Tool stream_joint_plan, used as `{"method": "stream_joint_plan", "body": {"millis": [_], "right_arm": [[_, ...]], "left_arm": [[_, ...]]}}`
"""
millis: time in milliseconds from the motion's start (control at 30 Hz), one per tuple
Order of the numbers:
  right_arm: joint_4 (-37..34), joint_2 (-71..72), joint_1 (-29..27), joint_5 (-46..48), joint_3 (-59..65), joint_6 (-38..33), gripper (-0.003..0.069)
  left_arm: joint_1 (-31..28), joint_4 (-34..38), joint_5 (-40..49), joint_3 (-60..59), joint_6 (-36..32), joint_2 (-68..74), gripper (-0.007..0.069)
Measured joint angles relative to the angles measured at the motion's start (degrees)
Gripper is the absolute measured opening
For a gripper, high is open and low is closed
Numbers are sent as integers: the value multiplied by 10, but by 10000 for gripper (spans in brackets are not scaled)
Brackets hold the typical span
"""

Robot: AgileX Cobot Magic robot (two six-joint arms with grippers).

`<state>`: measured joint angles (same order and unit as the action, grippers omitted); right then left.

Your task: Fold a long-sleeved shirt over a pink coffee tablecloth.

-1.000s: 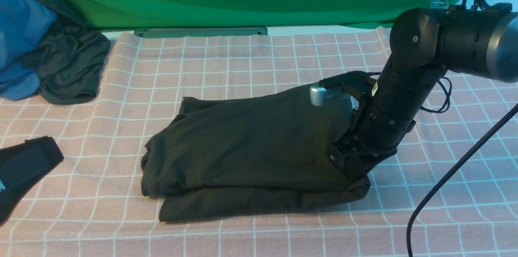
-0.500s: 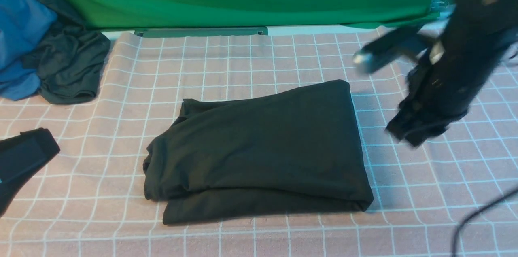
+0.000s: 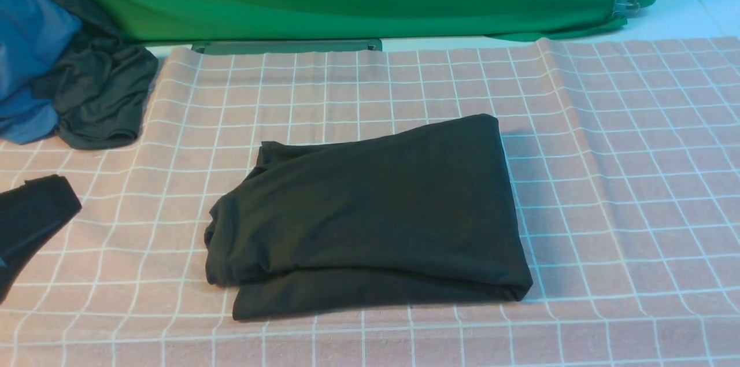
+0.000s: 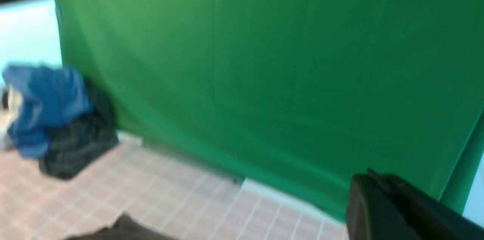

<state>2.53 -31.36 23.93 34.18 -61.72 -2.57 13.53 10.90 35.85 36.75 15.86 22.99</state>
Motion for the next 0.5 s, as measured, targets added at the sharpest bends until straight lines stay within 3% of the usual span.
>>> {"method": "stream_joint_plan", "body": {"millis": [167,333,500], "right_arm": [[0,119,0,-74,139,-2,45],[0,234,0,-220,306,-3,45],[0,261,0,-303,375,-3,46]], "left_arm": [[0,0,0,0,-2,0,13],[0,-2,-19,-12,-4,0,13],[0,-7,-27,-19,-4,0,13]]}}
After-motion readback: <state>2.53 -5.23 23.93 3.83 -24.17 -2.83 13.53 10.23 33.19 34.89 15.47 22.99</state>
